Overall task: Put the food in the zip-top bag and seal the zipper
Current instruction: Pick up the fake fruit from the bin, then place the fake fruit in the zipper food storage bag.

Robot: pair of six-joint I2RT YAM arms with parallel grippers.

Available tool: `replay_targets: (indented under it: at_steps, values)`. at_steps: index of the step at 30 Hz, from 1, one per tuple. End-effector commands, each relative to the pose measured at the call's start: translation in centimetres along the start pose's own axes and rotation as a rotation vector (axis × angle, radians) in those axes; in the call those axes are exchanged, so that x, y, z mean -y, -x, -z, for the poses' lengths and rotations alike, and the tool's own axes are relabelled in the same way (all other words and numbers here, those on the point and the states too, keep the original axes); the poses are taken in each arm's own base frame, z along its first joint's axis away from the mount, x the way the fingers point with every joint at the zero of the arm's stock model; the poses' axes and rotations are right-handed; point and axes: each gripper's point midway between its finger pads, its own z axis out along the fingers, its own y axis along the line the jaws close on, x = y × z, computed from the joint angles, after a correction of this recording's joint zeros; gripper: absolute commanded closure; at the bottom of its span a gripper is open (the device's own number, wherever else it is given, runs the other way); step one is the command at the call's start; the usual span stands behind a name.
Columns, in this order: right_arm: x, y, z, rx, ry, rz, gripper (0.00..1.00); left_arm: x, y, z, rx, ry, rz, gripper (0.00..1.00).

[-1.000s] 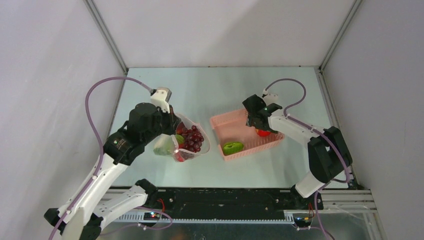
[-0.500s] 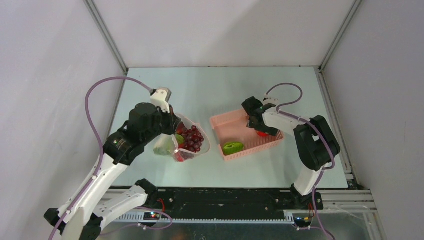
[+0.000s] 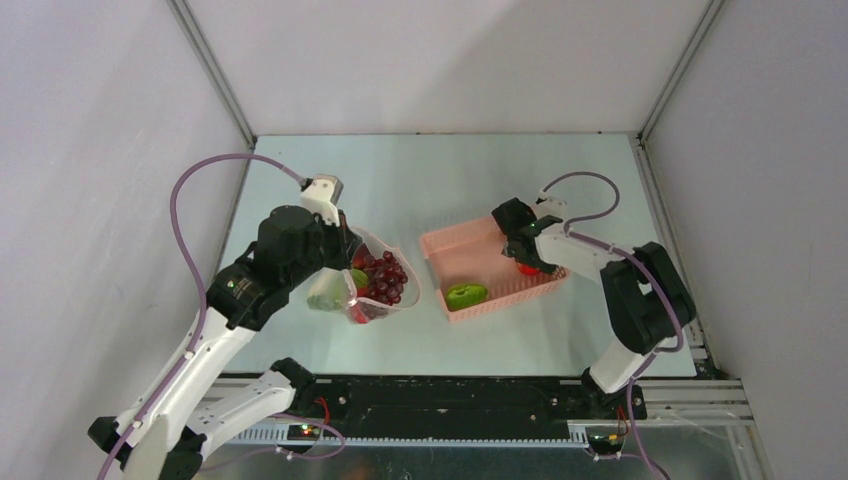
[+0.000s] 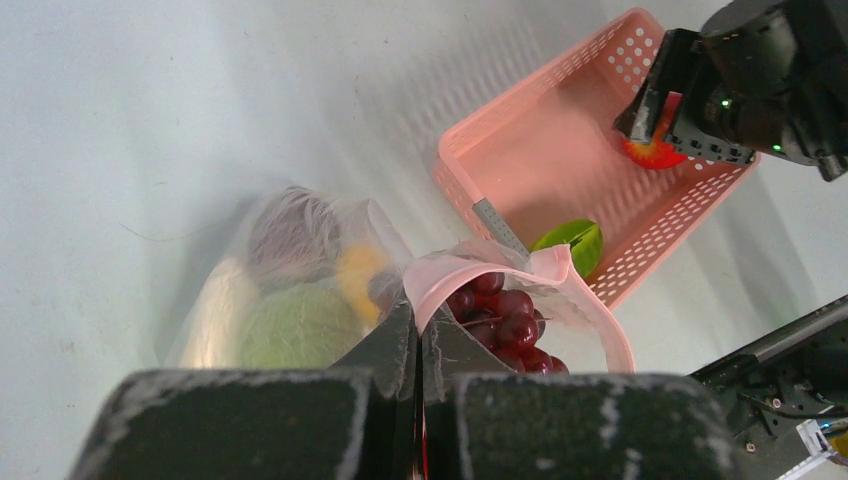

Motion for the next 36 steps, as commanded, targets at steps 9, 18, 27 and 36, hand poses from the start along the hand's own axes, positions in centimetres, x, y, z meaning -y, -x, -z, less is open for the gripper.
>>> replay_targets:
  at_steps: [9,18,27,36]
  values:
    - [-5.5,6.1,14.9,0.287,0.512,0.096,0.62,0.5,1.9,0.0,0.082,-0.026,0.007,1.0]
    - [-12.5,1.4,37.0,0.493,1.55,0.499,0.62,0.6,2.0,0.1,0.085,-0.032,0.009,1.0]
    - [-17.6,-2.7,41.8,0.395,1.777,0.548,0.61,1.0,2.0,0.1,0.08,-0.053,0.014,1.0]
    - [-23.1,-3.3,39.4,0.354,1.596,0.505,0.48,1.2,2.0,0.4,0.088,-0.068,0.014,1.0]
